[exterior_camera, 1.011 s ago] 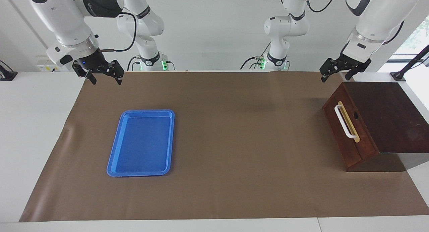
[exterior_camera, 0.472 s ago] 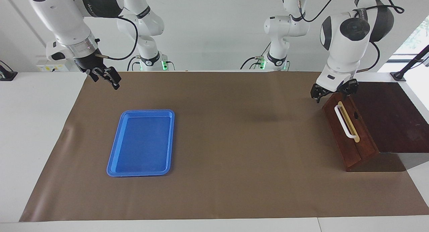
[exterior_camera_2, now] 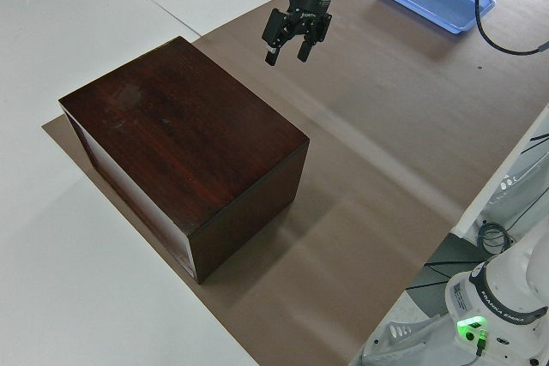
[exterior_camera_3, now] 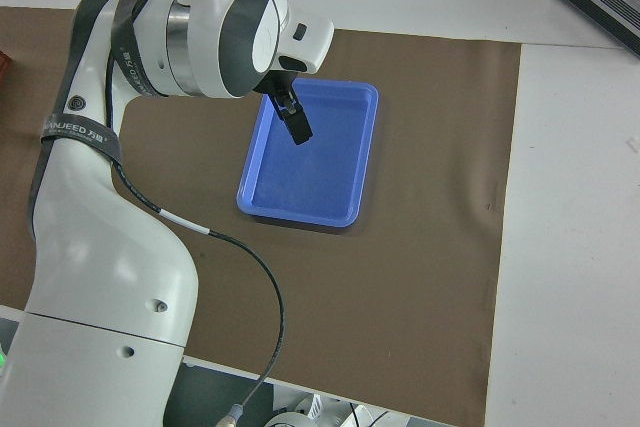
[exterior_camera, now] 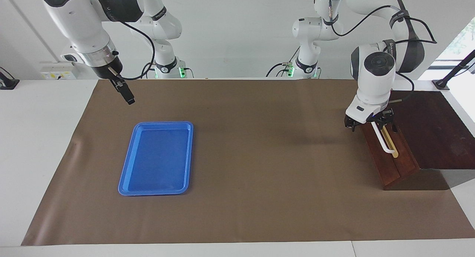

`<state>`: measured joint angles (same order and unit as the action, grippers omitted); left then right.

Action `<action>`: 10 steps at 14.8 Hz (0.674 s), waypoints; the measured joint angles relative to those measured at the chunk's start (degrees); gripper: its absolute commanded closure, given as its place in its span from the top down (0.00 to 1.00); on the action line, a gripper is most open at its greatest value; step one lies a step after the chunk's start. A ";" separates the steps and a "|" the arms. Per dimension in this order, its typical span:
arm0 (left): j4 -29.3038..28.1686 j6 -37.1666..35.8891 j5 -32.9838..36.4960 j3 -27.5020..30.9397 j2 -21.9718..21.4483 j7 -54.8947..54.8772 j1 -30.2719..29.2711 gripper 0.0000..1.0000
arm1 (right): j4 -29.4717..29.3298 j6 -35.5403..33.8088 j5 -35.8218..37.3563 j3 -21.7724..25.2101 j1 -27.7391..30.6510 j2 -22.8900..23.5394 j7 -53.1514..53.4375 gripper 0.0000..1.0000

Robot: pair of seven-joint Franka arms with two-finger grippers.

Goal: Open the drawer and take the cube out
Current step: 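Pull the drawer handle outward with the left gripper while the right gripper hovers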

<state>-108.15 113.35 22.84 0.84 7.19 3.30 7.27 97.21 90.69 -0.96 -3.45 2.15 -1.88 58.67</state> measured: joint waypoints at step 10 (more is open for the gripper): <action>-5.13 8.91 5.09 3.56 0.49 0.00 -0.04 1.00 | 0.04 6.43 -13.51 -0.05 -2.34 4.49 21.43 1.00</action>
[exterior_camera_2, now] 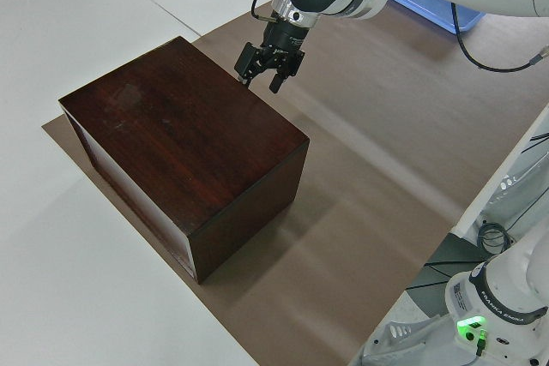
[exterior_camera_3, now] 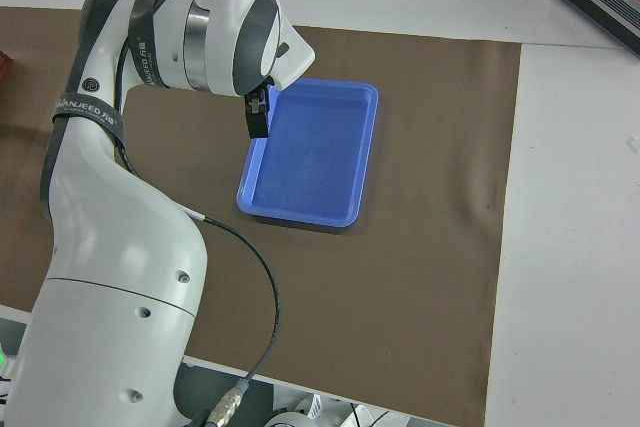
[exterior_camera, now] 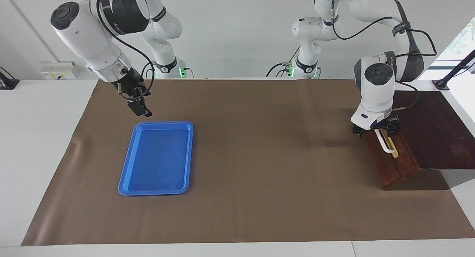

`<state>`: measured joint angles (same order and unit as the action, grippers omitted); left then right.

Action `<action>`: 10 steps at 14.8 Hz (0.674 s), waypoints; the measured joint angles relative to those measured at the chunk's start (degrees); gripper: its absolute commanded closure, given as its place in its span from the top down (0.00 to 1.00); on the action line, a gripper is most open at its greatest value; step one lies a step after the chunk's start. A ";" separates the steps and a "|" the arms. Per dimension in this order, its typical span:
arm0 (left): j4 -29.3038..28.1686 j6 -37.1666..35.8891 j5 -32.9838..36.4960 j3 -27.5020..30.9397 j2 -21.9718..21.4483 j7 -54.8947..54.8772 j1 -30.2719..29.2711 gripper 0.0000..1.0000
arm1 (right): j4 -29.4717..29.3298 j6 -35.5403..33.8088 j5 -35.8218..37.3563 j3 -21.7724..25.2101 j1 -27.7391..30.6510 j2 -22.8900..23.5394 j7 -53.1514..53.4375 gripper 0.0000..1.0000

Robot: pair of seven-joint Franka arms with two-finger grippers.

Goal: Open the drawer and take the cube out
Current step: 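Pull the drawer handle outward with the left gripper while the right gripper hovers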

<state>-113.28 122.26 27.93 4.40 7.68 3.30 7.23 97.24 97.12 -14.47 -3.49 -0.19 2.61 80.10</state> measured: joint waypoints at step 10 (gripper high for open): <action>-3.22 4.11 0.07 -0.03 0.13 2.66 0.03 1.00 | 1.57 3.27 -11.83 0.28 -0.68 4.85 5.81 1.00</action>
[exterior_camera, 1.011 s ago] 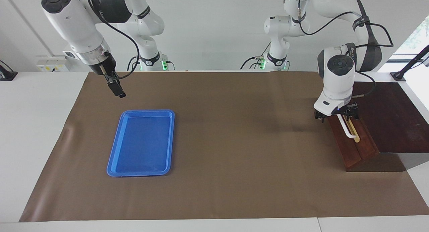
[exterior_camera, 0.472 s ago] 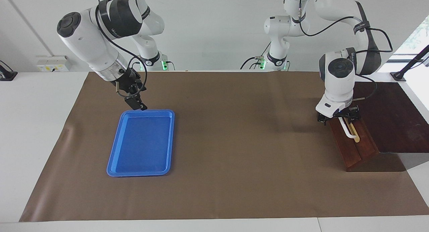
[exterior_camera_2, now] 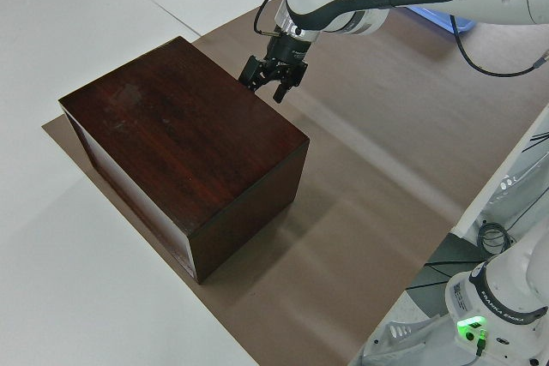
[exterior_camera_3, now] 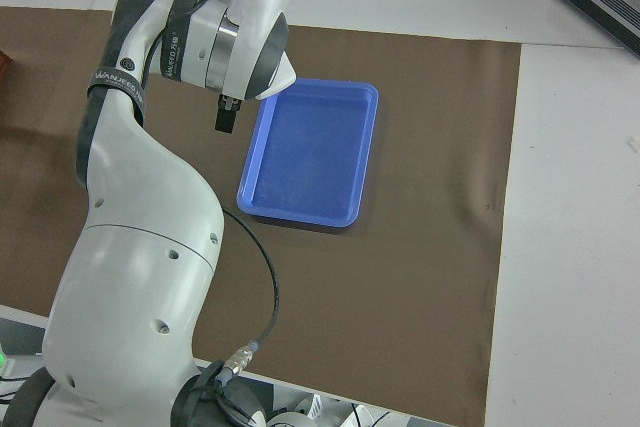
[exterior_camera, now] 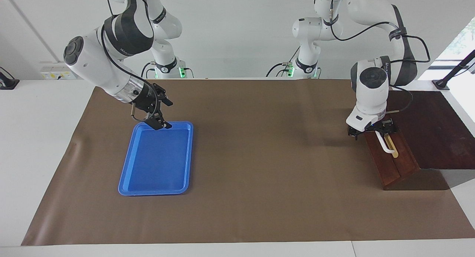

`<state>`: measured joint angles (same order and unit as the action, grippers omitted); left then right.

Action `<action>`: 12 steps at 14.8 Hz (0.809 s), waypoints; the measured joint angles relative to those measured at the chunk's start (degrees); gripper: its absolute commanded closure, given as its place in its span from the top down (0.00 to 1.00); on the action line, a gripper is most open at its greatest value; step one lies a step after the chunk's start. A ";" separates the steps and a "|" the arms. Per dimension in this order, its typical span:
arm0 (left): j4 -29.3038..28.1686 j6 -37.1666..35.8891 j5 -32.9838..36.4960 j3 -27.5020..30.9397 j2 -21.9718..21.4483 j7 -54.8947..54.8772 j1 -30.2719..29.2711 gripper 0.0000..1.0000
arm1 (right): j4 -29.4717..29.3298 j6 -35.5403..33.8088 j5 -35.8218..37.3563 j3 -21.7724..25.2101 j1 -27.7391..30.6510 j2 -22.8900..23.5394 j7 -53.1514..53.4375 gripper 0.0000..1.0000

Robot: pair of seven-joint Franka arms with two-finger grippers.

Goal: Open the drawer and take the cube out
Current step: 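Pull the drawer handle outward with the left gripper while the right gripper hovers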

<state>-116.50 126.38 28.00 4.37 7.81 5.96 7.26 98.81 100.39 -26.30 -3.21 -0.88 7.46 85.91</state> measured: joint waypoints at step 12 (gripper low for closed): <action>0.02 -0.08 -0.14 -4.17 0.13 4.22 1.44 1.00 | 5.53 8.82 -14.93 -0.32 -3.71 1.90 -8.95 1.00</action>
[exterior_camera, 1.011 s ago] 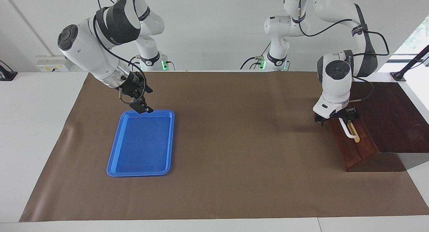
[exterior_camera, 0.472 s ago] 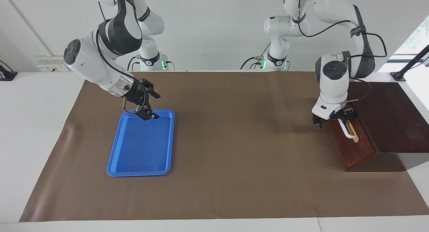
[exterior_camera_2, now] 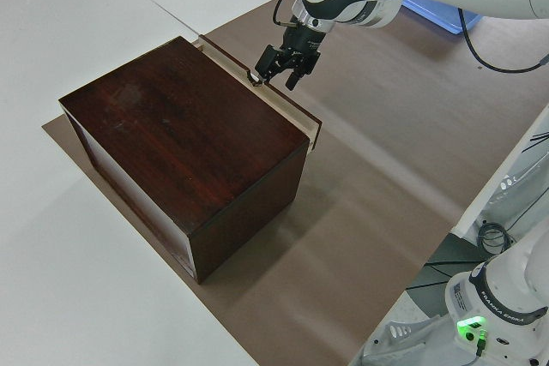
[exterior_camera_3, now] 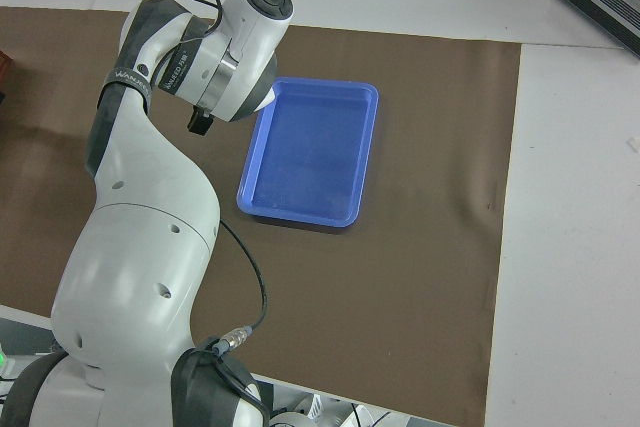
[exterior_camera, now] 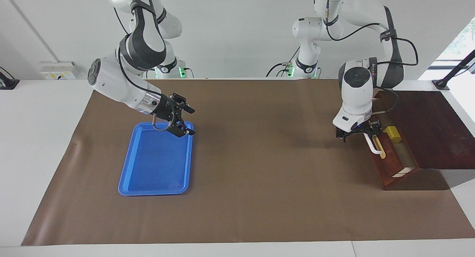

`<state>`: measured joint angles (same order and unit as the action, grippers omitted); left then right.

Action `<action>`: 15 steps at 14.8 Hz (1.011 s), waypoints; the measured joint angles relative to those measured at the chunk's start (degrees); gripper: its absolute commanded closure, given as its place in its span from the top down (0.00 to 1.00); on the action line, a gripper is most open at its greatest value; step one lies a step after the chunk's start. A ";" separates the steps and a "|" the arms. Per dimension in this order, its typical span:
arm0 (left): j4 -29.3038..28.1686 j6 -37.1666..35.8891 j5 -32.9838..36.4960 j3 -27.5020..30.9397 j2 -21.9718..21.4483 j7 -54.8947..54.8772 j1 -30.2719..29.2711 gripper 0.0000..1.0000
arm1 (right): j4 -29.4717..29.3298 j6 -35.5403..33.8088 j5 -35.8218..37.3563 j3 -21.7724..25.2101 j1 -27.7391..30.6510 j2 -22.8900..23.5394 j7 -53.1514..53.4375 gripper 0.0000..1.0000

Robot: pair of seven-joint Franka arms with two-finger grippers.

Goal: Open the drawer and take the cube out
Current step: 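Pull the drawer handle outward with the left gripper while the right gripper hovers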

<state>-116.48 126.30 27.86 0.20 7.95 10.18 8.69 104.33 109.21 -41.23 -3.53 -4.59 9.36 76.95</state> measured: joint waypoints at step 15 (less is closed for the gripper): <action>1.87 -2.80 -7.03 -8.03 0.58 2.42 1.55 1.00 | 0.21 3.76 -4.01 -0.03 -3.43 2.10 -1.47 1.00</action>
<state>-114.61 123.50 20.83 -7.83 8.53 12.59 10.24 104.54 112.96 -45.24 -3.56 -8.02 11.46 75.49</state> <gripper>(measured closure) 0.000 0.000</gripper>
